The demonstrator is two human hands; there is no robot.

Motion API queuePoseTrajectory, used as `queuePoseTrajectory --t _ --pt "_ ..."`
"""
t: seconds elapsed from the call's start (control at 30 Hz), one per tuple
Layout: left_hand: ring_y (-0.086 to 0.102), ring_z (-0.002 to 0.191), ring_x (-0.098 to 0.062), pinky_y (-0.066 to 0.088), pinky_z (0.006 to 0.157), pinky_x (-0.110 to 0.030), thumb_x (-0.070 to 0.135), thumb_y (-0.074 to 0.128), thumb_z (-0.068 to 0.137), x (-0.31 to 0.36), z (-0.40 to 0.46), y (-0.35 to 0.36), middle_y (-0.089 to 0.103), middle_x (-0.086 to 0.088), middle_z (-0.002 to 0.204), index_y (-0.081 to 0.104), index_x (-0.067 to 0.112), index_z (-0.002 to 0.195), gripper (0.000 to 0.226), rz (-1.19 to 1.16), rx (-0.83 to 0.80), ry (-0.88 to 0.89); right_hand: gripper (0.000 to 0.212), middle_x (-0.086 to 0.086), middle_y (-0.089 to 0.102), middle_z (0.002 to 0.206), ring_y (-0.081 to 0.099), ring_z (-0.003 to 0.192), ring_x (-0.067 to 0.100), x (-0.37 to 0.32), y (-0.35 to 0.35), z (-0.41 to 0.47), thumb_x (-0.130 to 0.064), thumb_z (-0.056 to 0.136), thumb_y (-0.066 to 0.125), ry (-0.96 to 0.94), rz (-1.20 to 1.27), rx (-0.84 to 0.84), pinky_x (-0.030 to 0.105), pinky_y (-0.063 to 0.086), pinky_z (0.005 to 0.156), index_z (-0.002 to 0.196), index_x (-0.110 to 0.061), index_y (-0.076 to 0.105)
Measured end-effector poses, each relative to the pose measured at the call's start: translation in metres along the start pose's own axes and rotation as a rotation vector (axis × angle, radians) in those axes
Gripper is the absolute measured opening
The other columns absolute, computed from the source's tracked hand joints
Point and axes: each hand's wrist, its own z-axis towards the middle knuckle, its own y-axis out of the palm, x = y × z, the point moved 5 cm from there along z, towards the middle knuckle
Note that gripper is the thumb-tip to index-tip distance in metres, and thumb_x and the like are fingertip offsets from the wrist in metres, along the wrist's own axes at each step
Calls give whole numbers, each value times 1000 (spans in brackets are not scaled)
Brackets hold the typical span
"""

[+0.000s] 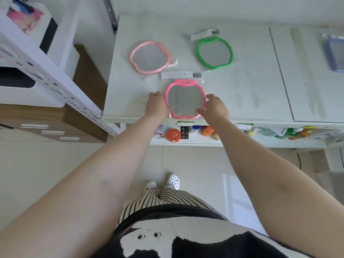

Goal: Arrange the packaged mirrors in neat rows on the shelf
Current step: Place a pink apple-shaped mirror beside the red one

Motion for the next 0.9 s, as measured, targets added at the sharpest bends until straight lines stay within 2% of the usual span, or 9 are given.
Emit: queuePoseTrajectory --t 0.17,0.27,0.37,0.4,0.47,0.53,0.6,0.77,0.9 --pt "62 108 -29 44 79 -27 19 72 79 0 5 11 60 -12 121 52 3 122 50 -329 -7 -225 59 13 53 122 56 107 31 0 3 10 -18 78 73 118 249 -16 30 42 78 129 -4 47" --pt "71 92 -28 57 83 -33 12 73 78 -6 5 15 72 -16 102 68 2 107 31 -519 -41 -311 29 8 57 92 54 81 28 7 1 7 -14 79 69 212 415 -38 26 42 62 107 -9 61" --pt "63 62 -19 55 57 -19 3 71 80 -6 -3 10 67 -12 80 69 1 106 27 -705 -112 -329 5 5 51 71 43 63 24 19 -2 -2 -14 81 66 280 570 -40 20 32 51 86 -13 66" --pt "59 58 -16 51 53 -16 1 71 80 -5 -5 8 65 -8 74 69 3 107 27 -733 -121 -322 9 4 54 73 45 63 24 22 -4 -6 -14 81 67 294 629 -27 18 31 50 90 -13 68" --pt "61 64 -20 54 63 -24 0 70 79 0 -7 5 65 -9 75 69 3 108 29 -778 -139 -299 14 4 59 82 48 69 23 25 -9 -13 -14 81 68 312 707 14 19 31 49 96 -13 69" --pt "64 70 -22 56 68 -28 3 70 81 8 -13 2 67 -9 83 69 4 109 29 -791 -166 -264 5 2 54 80 45 68 21 28 -13 -21 -13 81 68 323 768 49 21 33 50 85 -14 64" --pt "62 70 -18 56 66 -26 5 70 82 17 -21 -1 67 -6 84 68 6 110 28 -786 -182 -205 12 -1 53 73 44 65 18 30 -18 -30 -16 83 70 307 803 100 23 36 52 79 -15 59" --pt "67 82 -26 57 83 -38 7 72 79 23 -42 -3 70 -11 92 70 6 108 29 -785 -212 -117 31 6 68 94 60 77 22 42 -24 -72 -18 78 73 353 889 223 32 51 67 106 -12 61" --pt "62 69 -22 58 71 -31 4 71 80 21 -69 3 66 -9 78 69 7 100 20 -797 -284 -96 36 7 67 98 58 63 14 51 -14 -117 -10 77 71 411 947 256 21 42 41 112 -10 61"
